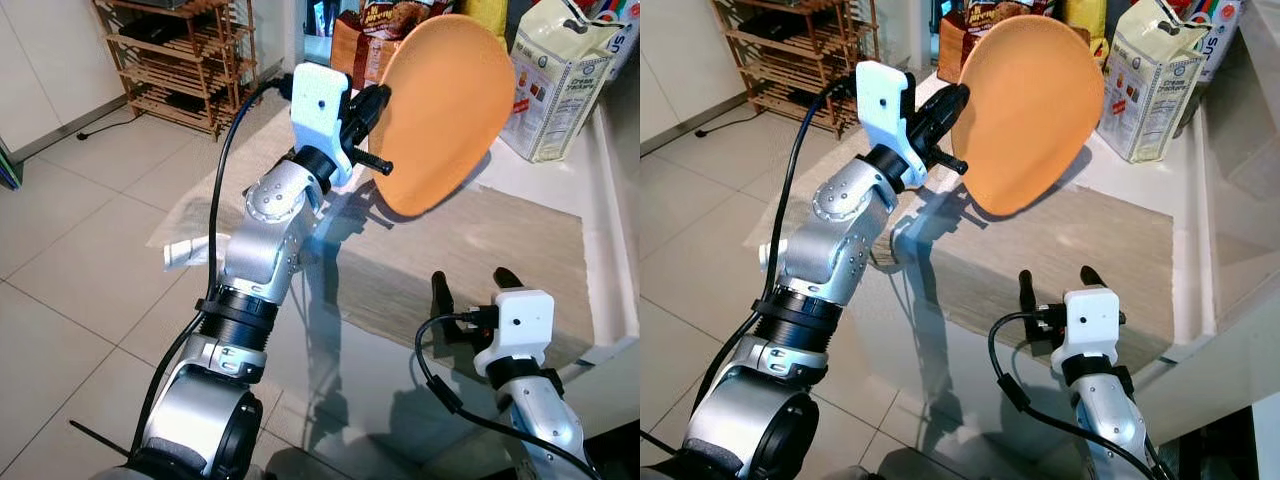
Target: Setting the table
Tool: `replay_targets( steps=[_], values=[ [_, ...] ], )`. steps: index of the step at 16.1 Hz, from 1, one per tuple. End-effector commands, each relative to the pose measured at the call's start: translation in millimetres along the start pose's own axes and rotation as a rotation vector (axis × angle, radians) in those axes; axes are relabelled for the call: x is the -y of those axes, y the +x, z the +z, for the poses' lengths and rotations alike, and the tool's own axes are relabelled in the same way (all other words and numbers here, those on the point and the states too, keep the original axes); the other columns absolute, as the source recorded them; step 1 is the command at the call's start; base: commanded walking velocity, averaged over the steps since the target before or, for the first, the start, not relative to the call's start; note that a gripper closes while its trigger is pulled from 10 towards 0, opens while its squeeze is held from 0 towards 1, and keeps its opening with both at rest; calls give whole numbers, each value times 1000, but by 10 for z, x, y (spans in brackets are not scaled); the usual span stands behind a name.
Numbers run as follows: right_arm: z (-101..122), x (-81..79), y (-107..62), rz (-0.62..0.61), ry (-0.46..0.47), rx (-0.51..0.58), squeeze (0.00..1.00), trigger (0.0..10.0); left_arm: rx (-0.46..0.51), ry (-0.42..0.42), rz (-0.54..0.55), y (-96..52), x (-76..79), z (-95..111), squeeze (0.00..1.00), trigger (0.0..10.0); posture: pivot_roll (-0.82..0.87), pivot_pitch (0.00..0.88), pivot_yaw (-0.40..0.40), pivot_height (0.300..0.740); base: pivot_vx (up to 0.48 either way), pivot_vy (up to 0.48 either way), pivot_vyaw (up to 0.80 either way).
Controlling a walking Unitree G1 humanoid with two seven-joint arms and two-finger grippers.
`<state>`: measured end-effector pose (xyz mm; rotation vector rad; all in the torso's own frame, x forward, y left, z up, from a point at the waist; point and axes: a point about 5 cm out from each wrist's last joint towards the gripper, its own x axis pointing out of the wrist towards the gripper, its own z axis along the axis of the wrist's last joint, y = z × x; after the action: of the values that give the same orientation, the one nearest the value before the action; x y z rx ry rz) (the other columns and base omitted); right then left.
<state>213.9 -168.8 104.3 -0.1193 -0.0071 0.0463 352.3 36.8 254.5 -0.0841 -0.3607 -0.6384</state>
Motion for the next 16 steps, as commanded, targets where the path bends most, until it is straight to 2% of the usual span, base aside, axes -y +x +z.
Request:
replay_targets(
  steps=[1, 3, 6, 10, 16],
  values=[
    [-20, -11, 8, 2, -11, -8, 0, 10000, 73, 43, -4, 12, 11, 153, 0, 0, -102, 8, -8, 740, 0, 0, 0],
    [-29, -16, 7, 1, -12, -10, 0, 10000, 103, 96, -10, 15, 24, 216, 0, 0, -102, 8, -7, 740, 0, 0, 0],
    [-35, -18, 10, 1, -14, -10, 0, 10000, 133, 118, 0, 23, 12, 282, 0, 0, -102, 7, -7, 740, 0, 0, 0],
    [-46, -2, 15, 2, -21, -12, 0, 10000, 195, 191, 68, 32, -80, 453, 0, 0, -101, 7, -7, 740, 0, 0, 0],
    [-51, -5, 36, 3, -28, -9, 0, 10000, 142, 237, 166, -131, -297, 393, 0, 0, -91, 6, -9, 740, 0, 0, 0]
  ],
)
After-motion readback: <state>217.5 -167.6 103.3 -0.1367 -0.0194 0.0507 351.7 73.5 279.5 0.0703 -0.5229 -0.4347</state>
